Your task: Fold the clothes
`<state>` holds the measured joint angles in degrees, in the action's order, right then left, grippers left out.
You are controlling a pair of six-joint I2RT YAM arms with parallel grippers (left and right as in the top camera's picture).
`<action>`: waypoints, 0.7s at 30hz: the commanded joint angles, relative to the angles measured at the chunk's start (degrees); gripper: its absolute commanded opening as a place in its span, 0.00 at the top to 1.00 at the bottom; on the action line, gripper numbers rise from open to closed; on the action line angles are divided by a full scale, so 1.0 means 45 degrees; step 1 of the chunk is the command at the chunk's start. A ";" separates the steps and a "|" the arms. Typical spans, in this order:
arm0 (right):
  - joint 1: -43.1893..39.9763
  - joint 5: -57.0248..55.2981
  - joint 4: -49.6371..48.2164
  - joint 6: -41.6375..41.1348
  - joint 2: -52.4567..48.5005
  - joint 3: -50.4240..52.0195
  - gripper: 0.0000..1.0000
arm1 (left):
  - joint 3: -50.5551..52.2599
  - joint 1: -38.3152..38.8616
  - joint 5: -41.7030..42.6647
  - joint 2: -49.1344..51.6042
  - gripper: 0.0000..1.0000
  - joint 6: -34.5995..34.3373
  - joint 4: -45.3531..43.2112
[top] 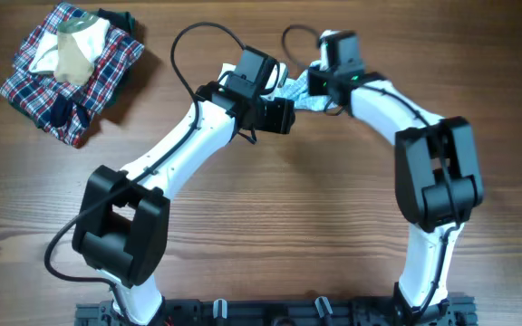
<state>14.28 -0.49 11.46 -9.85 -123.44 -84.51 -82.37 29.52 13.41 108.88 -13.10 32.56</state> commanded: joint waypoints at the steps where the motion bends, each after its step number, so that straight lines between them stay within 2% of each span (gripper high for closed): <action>1: -0.0325 -0.0204 0.0797 -0.0262 0.0325 -0.1277 0.96 | -0.0034 -0.0253 -0.0034 0.0525 0.35 0.0559 -0.0724; 10: -0.0461 -0.0209 0.2477 -0.0151 0.0986 -0.1719 0.96 | -0.0034 -0.0539 -0.0034 0.2181 0.35 0.0529 -0.1481; 14: -0.0826 0.0039 0.2521 -0.0194 0.1039 -0.1719 0.96 | -0.0034 -0.0986 -0.0034 0.2628 0.42 0.0544 -0.1909; 17: -0.1112 0.0296 0.2778 -0.0185 0.1127 -0.1719 0.96 | -0.0034 -0.1122 0.0015 0.3036 0.51 0.0549 -0.2059; 21: -0.1292 0.0316 0.3007 -0.0170 0.1224 -0.1719 0.96 | -0.0034 -0.1122 0.0015 0.3240 0.53 0.0549 -0.2293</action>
<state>8.82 0.01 24.64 -10.26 -120.51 -91.07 -82.35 24.34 13.41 122.19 -11.38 22.83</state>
